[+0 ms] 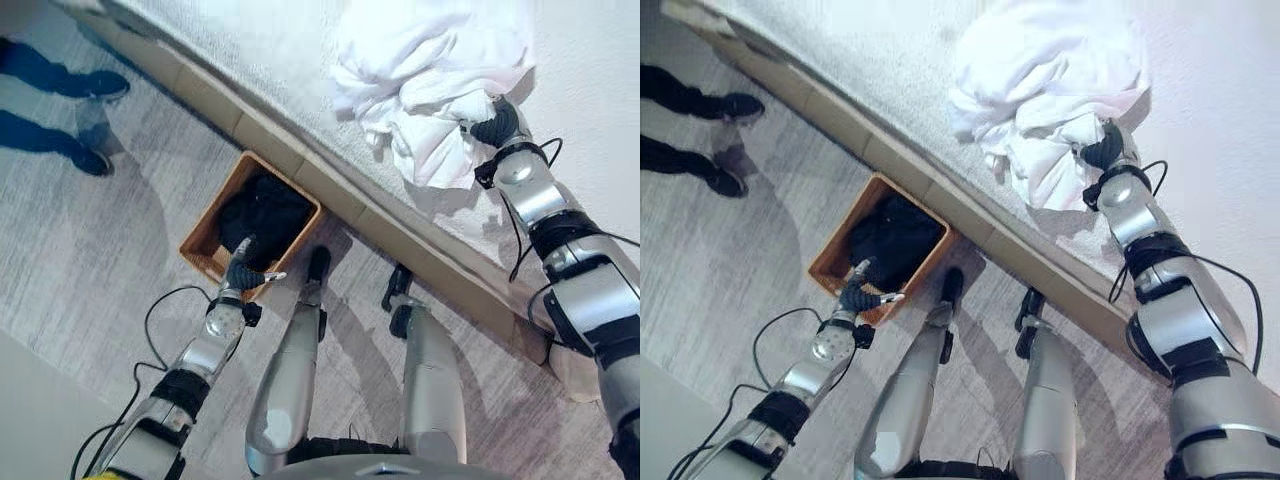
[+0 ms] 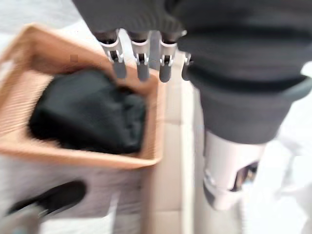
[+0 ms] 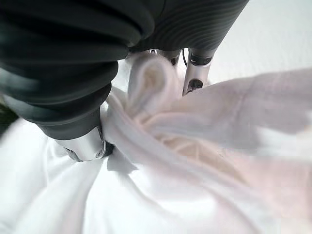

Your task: Pick up clothes into the bucket

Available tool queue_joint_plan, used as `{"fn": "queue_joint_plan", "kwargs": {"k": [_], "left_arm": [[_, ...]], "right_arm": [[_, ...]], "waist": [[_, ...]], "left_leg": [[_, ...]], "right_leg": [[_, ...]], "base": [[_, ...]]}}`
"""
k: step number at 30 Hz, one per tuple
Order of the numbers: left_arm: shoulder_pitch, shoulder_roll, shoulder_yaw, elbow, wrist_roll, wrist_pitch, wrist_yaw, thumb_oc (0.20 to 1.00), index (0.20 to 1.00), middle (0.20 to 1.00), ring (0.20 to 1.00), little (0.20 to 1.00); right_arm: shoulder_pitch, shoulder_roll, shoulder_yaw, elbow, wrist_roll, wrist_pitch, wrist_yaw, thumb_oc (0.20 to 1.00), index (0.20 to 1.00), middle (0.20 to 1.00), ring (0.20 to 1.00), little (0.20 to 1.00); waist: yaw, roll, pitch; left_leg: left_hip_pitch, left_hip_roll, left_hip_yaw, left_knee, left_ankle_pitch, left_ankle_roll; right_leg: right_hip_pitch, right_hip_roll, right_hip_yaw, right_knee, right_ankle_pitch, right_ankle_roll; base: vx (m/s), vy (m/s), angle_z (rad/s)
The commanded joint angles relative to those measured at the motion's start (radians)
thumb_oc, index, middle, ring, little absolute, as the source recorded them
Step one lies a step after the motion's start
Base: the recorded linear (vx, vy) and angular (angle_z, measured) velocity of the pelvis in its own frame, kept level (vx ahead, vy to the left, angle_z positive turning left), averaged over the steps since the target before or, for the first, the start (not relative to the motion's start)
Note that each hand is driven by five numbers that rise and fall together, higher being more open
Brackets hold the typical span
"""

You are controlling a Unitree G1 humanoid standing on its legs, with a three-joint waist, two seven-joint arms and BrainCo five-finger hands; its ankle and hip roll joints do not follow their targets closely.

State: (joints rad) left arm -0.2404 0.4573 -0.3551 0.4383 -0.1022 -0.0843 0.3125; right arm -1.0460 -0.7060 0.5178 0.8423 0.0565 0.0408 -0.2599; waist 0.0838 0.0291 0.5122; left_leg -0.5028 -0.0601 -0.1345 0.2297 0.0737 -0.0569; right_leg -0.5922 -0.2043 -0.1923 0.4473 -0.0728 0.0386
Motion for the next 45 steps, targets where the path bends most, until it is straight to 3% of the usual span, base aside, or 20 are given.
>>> {"fn": "queue_joint_plan", "kwargs": {"k": [1,10,18,22,23,27,32,45], "left_arm": [[0.061,0.036,0.068,-0.082,-0.018,-0.050,-0.017,1.000,1.000,1.000,1.000,1.000],[0.032,0.159,0.141,-0.314,-0.011,-0.066,-0.100,1.000,1.000,1.000,1.000,1.000],[-0.047,0.205,0.110,-0.436,-0.039,-0.082,-0.181,1.000,1.000,1.000,1.000,1.000],[-0.115,0.227,0.043,-0.465,-0.067,-0.082,-0.235,1.000,1.000,1.000,1.000,1.000],[-0.168,0.302,-0.021,-0.499,-0.097,-0.076,-0.304,1.000,1.000,1.000,1.000,1.000],[-0.274,0.380,-0.116,-0.530,-0.153,-0.079,-0.354,1.000,1.000,1.000,1.000,1.000],[-0.378,0.340,-0.228,-0.496,-0.114,-0.073,-0.388,1.000,1.000,1.000,1.000,1.000],[-0.407,0.163,-0.267,-0.391,-0.104,-0.049,-0.381,1.000,1.000,1.000,1.000,1.000]], "right_arm": [[-0.046,-0.103,-0.032,-0.085,-0.008,-0.050,-0.016,0.200,0.200,0.200,0.200,0.200],[0.165,-0.231,-0.100,-0.411,0.011,-0.063,0.120,0.200,0.200,0.200,0.200,0.200],[0.259,-0.293,-0.137,-0.609,0.073,-0.080,0.216,0.200,0.200,0.200,0.200,0.200],[0.236,-0.302,-0.094,-0.667,0.143,-0.097,0.262,0.200,0.200,0.200,0.200,0.200],[0.223,-0.304,-0.065,-0.694,0.175,-0.094,0.288,0.200,0.200,0.200,0.200,0.200],[0.212,-0.291,-0.037,-0.716,0.216,-0.100,0.312,0.200,0.200,0.200,0.200,0.200],[0.223,-0.282,0.020,-0.824,0.365,-0.101,0.405,0.200,0.200,0.200,0.200,0.200],[0.221,-0.234,0.064,-0.928,0.459,-0.096,0.458,0.200,0.200,0.200,0.200,0.200]], "waist": [[-0.059,-0.031,0.008],[-0.113,-0.035,-0.120],[-0.144,-0.040,-0.235],[-0.150,-0.056,-0.284],[-0.154,-0.055,-0.311],[-0.151,-0.056,-0.334],[-0.149,-0.063,-0.375],[-0.147,-0.075,-0.425]], "left_leg": [[0.076,0.013,0.020,0.034,-0.087,-0.001],[0.266,0.035,0.080,-0.086,-0.085,-0.002],[0.365,0.044,0.125,-0.122,-0.107,-0.002],[0.411,0.053,0.153,-0.125,-0.127,0.001],[0.428,0.057,0.166,-0.129,-0.131,-0.001],[0.455,0.059,0.179,-0.132,-0.139,-0.002],[0.504,0.059,0.174,-0.159,-0.139,-0.004],[0.552,0.064,0.162,-0.200,-0.134,-0.004]], "right_leg": [[0.147,0.004,0.054,-0.078,0.001,0.079],[0.307,0.033,0.078,-0.200,0.031,0.097],[0.413,0.053,0.106,-0.298,0.053,0.107],[0.466,0.060,0.125,-0.349,0.072,0.112],[0.486,0.061,0.129,-0.374,0.080,0.116],[0.529,0.061,0.130,-0.408,0.088,0.119],[0.596,0.058,0.110,-0.435,0.081,0.119],[0.653,0.058,0.078,-0.466,0.076,0.117]], "base": [[0.06,0.061,-0.33],[0.07,0.020,-0.31],[0.09,0.010,-0.14],[0.07,-0.012,-0.19],[0.07,-0.003,-0.16],[0.05,0.005,-0.17],[0.06,-0.005,-0.03],[0.03,-0.005,0.04]]}}
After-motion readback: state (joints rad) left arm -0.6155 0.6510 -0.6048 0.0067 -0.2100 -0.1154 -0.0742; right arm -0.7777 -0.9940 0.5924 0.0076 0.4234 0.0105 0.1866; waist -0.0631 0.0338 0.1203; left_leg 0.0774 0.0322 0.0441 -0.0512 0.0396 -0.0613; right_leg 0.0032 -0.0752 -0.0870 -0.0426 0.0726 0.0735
